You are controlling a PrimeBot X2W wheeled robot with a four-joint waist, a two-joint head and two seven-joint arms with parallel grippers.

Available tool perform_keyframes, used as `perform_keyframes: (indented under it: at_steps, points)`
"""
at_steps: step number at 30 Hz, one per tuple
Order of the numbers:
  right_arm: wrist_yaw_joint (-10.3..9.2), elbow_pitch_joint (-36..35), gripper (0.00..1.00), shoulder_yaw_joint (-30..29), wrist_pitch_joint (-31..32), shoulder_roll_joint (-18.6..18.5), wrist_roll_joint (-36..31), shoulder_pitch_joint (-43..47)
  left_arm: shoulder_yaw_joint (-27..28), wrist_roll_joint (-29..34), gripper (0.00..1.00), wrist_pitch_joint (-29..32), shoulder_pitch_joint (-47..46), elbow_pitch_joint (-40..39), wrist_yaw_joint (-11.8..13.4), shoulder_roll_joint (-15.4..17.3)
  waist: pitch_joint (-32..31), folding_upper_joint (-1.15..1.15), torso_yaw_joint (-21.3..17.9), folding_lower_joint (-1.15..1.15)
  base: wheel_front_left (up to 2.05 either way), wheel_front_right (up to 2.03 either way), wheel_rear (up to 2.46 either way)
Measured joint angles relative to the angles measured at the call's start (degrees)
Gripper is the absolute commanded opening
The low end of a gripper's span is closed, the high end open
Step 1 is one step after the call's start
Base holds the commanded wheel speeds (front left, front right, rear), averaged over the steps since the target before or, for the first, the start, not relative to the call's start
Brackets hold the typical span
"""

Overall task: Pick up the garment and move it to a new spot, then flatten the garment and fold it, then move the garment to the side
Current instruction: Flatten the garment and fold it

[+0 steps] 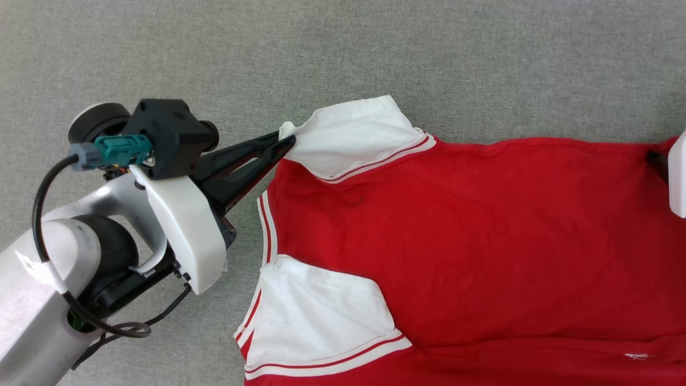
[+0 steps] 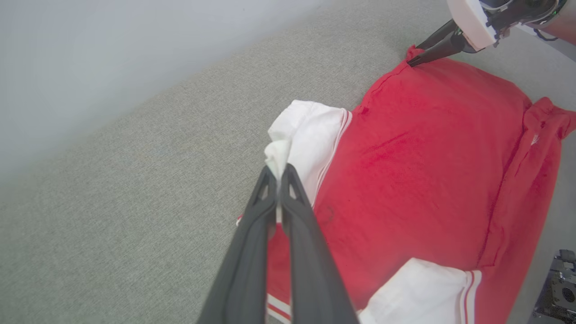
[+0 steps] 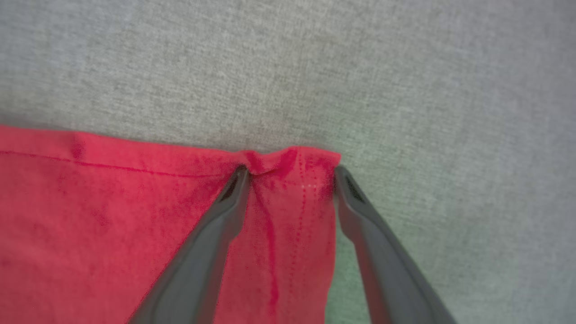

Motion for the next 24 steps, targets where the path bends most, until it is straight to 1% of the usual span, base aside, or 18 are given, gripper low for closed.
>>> perform_keyframes:
  at_steps: [1, 2, 9, 13, 19, 24]
  points:
    - [0.00, 0.11, 0.02, 0.20, -0.31, 0.00, 0.09, 0.01, -0.11, 0.01, 0.00, -0.10, 0.21, 0.16, 0.00, 0.01, -0.06, 0.00, 0.00, 0.00, 0.00, 0.00, 0.00]
    - [0.00, 0.23, 0.00, 0.41, -0.89, 0.04, 0.24, 0.05, -0.15, 0.03, 0.00, -0.19, 0.34, 0.43, 0.00, 0.05, -0.17, 0.00, -0.04, 0.00, 0.00, 0.00, 0.00]
    - [0.10, 1.88, 0.00, 1.60, -5.69, 0.60, 0.88, 0.82, -0.41, -0.01, 0.00, -1.59, 2.31, 3.26, 0.11, 0.46, -2.75, 0.00, -0.98, 0.01, 0.00, 0.00, 0.00]
    - [0.10, 1.66, 0.00, 1.03, -7.56, 0.51, 1.89, 2.25, -0.25, -0.41, 0.00, -2.68, 4.48, 4.43, 0.84, 1.08, -5.25, 0.00, -1.80, 0.00, 0.00, 0.00, 0.00]
    - [0.10, -1.75, 0.00, -1.12, -9.71, 0.51, 4.17, 6.04, 0.00, -1.75, 0.00, -4.47, 9.08, 5.25, 2.44, 1.99, -9.76, 0.00, -3.04, 0.01, 0.00, 0.00, 0.00]
    - [0.10, -5.72, 0.00, -3.60, -11.01, 1.86, 5.84, 12.22, -0.20, -3.09, 0.00, -5.45, 14.56, 4.90, 4.69, 3.33, -13.81, 0.00, -4.00, 0.00, 0.00, 0.00, 0.00]
